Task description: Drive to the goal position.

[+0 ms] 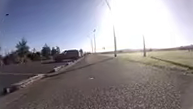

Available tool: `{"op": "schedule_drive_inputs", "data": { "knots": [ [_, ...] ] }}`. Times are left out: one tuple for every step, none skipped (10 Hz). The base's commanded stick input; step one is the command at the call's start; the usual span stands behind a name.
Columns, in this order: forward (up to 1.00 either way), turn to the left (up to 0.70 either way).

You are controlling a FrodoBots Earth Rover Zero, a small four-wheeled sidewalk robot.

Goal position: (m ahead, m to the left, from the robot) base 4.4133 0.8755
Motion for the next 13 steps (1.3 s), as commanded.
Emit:
{"op": "schedule_drive_inputs", "data": {
  "knots": [
    [0.7, 0.0],
    [0.7, 0.0],
    [0.7, 0.0],
    [0.7, 0.0],
    [0.7, 0.0],
    [0.7, 0.0],
    [0.7, 0.0],
    [0.7, 0.0],
    [0.7, 0.0],
    [0.7, 0.0],
    [0.7, 0.0],
    [0.7, 0.0],
    [0.7, 0.0]
  ]
}}
